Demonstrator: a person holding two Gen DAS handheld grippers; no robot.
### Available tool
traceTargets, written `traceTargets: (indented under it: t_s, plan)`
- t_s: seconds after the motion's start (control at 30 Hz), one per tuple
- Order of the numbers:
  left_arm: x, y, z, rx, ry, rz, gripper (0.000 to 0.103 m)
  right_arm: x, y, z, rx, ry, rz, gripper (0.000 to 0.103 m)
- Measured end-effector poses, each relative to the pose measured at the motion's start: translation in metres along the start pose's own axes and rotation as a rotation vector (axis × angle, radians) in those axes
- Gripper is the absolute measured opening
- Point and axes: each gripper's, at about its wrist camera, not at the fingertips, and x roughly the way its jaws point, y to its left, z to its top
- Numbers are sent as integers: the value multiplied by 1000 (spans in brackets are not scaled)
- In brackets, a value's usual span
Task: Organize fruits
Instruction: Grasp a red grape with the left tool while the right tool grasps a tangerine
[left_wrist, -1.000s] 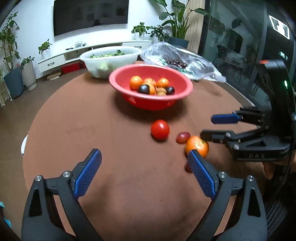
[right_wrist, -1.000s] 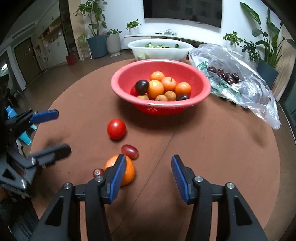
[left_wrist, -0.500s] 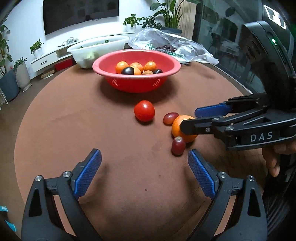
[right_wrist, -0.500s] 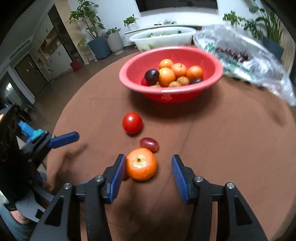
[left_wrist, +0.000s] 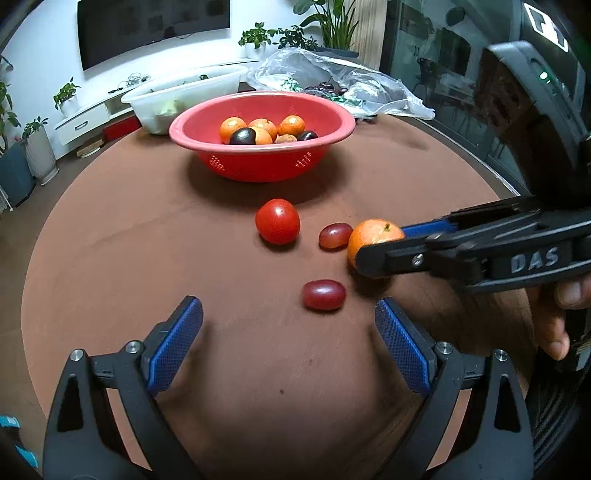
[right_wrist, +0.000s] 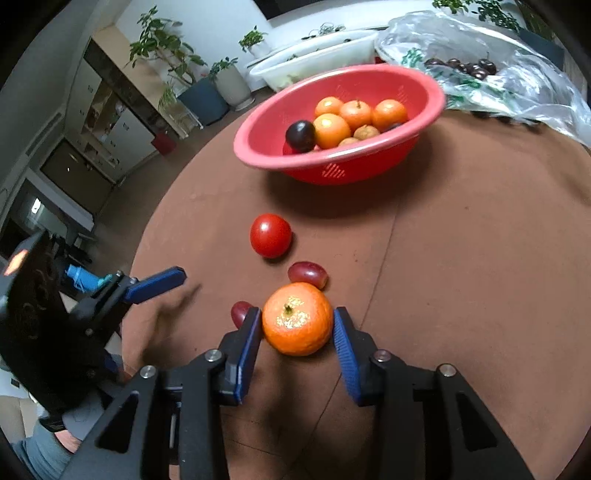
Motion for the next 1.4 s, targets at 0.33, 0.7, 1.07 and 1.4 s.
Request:
traceTargets:
  t_s: [0.33,0.7,1.07,1.4]
  plan:
    - [26,-15,14,70,45,-9,59,-17,-4,-4,3,-59,-42,42]
    - [27,-25,15,113,43,-34,28,-28,12,-4,-87,-96,-125,42]
    - [22,-17,10,58,31,-58,25,-33,22,-6,-146,-121,-226,42]
    - [9,-6,11,2,-5,-73,25,-35,29,-7,-182,-137,-284,42]
